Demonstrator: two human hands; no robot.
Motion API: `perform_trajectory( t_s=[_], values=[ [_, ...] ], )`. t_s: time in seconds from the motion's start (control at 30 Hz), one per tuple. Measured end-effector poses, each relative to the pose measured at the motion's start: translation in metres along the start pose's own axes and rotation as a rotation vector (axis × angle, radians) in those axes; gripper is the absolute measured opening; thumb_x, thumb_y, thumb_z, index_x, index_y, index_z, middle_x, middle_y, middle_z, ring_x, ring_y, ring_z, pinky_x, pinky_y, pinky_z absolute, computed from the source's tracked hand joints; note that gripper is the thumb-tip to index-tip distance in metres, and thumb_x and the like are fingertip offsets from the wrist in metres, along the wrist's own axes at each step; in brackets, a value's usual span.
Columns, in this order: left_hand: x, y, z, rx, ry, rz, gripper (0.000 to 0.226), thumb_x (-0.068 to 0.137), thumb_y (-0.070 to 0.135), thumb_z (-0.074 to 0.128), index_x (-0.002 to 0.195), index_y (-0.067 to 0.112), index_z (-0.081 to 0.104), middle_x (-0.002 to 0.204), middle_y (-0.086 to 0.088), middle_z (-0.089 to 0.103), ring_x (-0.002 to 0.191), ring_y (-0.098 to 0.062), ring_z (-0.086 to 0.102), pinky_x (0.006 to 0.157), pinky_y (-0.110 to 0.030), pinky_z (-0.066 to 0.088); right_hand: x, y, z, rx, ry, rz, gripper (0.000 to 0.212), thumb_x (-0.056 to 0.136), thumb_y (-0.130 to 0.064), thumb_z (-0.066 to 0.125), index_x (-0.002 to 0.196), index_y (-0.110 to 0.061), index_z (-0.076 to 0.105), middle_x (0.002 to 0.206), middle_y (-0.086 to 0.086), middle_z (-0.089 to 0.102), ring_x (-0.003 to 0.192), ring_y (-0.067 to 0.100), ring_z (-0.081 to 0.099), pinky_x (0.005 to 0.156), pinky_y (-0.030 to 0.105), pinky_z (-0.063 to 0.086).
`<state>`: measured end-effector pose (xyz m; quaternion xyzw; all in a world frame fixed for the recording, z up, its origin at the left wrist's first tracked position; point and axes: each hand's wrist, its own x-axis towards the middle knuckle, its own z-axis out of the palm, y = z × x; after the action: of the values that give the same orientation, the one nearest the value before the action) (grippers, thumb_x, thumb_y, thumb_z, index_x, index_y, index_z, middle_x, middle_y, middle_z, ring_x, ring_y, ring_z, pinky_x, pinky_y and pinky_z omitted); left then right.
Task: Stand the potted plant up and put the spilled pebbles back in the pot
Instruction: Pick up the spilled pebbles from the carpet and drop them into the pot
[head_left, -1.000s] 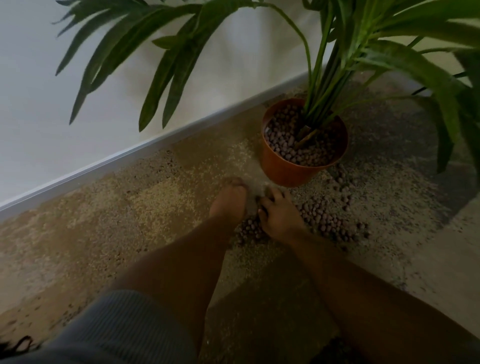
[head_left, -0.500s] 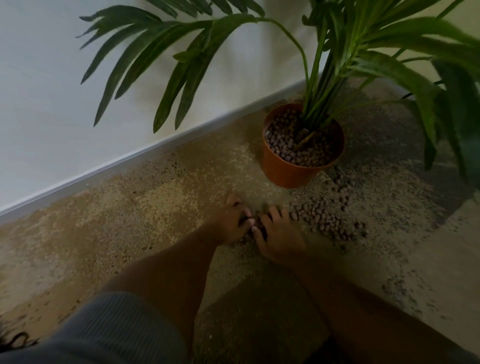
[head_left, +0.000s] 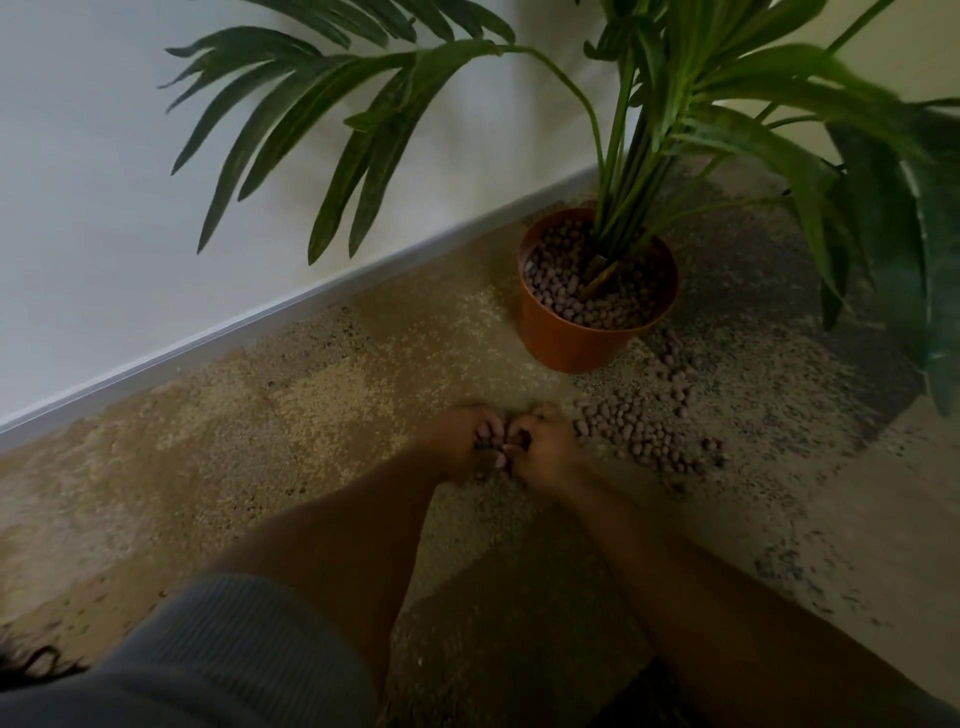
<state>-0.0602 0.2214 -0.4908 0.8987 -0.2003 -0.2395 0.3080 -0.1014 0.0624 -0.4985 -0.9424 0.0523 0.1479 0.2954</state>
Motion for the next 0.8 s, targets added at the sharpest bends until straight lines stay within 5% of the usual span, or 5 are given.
perform_trajectory(
  t_s=[0.2, 0.3, 0.53, 0.7, 0.8],
  values=[
    [0.002, 0.0, 0.003, -0.086, 0.011, -0.081, 0.021, 0.079, 0.024, 0.077, 0.097, 0.019, 0.067, 0.091, 0.003, 0.062, 0.086, -0.014, 0.059, 0.071, -0.025, 0.045, 0.003, -0.001, -0.004, 0.152, 0.105, 0.182, 0.01, 0.085, -0.013, 0.067, 0.093, -0.015, 0.073, 0.105, 0.004, 0.067, 0.092, 0.016, 0.061, 0.082, 0.021, 0.044],
    [0.004, 0.0, 0.001, -0.078, 0.007, -0.099, 0.019, 0.084, 0.021, 0.072, 0.103, 0.018, 0.07, 0.096, -0.001, 0.067, 0.087, -0.012, 0.058, 0.067, -0.019, 0.042, 0.001, -0.005, -0.01, 0.606, 0.103, 0.433, 0.008, 0.085, -0.011, 0.068, 0.087, -0.018, 0.07, 0.097, 0.005, 0.072, 0.088, 0.02, 0.068, 0.085, 0.036, 0.058],
    [0.005, 0.001, 0.0, -0.031, 0.029, -0.176, 0.023, 0.087, 0.009, 0.066, 0.106, 0.02, 0.071, 0.11, 0.002, 0.069, 0.101, -0.012, 0.061, 0.075, -0.018, 0.044, -0.008, -0.009, -0.029, 1.693, 0.02, 0.691, 0.017, 0.09, -0.004, 0.04, 0.077, -0.006, 0.05, 0.078, 0.009, 0.05, 0.074, 0.019, 0.05, 0.069, 0.028, 0.05],
    [0.006, 0.005, 0.001, -0.075, 0.028, -0.28, 0.026, 0.087, 0.005, 0.06, 0.101, 0.024, 0.07, 0.109, 0.004, 0.065, 0.097, -0.013, 0.061, 0.061, -0.015, 0.046, -0.019, -0.01, -0.035, 1.758, 0.016, 0.687, 0.021, 0.095, -0.012, 0.039, 0.085, -0.002, 0.054, 0.091, 0.016, 0.058, 0.092, 0.028, 0.058, 0.085, 0.035, 0.051],
    [0.007, 0.01, -0.002, -0.426, 0.104, -0.381, 0.018, 0.091, 0.01, 0.061, 0.106, 0.015, 0.07, 0.103, -0.004, 0.07, 0.079, -0.012, 0.062, 0.063, -0.021, 0.052, -0.02, -0.01, -0.036, 1.774, 0.02, 0.694, 0.026, 0.1, -0.017, 0.037, 0.091, -0.001, 0.056, 0.1, 0.018, 0.063, 0.1, 0.03, 0.061, 0.1, 0.04, 0.048]
  ],
)
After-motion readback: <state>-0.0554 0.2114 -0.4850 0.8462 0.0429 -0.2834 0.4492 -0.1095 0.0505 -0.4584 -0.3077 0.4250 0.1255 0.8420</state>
